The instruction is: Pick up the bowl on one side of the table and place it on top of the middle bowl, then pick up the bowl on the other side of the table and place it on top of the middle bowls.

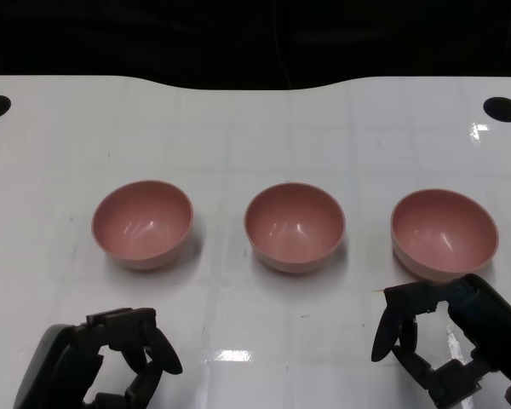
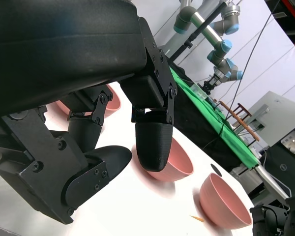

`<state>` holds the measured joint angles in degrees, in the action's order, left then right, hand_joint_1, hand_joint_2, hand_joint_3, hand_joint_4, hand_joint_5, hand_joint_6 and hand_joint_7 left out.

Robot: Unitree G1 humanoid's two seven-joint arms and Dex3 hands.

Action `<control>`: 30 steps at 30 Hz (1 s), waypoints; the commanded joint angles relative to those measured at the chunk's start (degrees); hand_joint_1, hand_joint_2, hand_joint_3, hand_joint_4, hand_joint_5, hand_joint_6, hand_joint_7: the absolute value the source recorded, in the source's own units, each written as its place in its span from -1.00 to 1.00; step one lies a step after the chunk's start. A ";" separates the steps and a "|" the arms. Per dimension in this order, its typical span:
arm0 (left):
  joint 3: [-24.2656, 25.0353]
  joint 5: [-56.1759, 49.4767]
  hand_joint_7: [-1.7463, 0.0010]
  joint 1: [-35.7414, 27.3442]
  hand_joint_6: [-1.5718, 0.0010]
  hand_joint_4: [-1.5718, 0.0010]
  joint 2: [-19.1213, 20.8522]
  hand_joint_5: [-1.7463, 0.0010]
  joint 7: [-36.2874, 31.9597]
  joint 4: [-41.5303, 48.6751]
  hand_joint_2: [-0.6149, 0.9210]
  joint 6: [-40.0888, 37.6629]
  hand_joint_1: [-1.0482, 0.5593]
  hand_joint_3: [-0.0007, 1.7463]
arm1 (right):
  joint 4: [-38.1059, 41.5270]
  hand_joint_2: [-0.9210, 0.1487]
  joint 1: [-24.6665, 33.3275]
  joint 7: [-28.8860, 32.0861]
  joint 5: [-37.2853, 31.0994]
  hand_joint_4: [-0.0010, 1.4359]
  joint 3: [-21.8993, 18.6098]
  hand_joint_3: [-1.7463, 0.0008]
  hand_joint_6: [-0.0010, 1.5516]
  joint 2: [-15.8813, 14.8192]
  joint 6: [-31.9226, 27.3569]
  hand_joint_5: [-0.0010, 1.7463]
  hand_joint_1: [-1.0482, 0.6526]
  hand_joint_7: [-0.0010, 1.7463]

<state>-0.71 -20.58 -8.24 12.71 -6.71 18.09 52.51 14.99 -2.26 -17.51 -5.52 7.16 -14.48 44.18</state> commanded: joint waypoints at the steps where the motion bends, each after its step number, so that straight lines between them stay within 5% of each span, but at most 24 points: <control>1: 0.32 -0.07 -0.38 -0.29 -0.13 -0.06 0.96 -0.74 -0.43 0.19 0.25 -0.18 0.18 0.57 | -0.38 0.56 -0.15 0.26 -0.06 0.39 -0.27 -0.75 0.31 -0.58 -0.06 0.82 0.56 0.28; 16: 0.39 0.22 -0.36 -0.42 -0.11 -0.03 1.14 -0.72 -0.33 0.21 0.25 -0.28 0.21 0.56 | -0.84 0.54 0.08 0.61 -0.70 0.40 -0.27 -0.74 0.32 -0.42 -0.07 0.84 0.56 0.27; 22: 1.07 -1.28 -0.03 -0.86 -0.09 0.07 0.45 -0.56 -1.53 -0.67 0.27 -3.32 0.19 0.44 | -0.66 0.55 0.05 0.43 -0.60 0.41 -0.09 -0.75 0.31 -0.35 0.08 0.80 0.56 0.27; 27: 1.34 -2.38 0.24 -2.65 0.03 0.26 -0.07 -0.57 -0.76 -6.07 0.49 -12.04 0.09 0.05 | -0.45 0.58 -0.12 0.74 -0.93 0.41 -0.01 -0.76 0.32 -0.05 0.14 0.80 0.58 0.27; 30: 1.06 -2.60 0.49 -4.01 0.11 0.34 0.08 -0.30 0.57 -10.79 0.85 -18.19 0.02 -0.49 | -0.87 0.58 0.09 0.89 -1.12 0.40 0.02 -0.78 0.32 0.07 -0.13 0.79 0.60 0.28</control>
<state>0.09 -22.94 -11.22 12.21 -6.95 9.52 36.52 14.76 -2.30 -17.15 -6.78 7.29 -14.20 44.19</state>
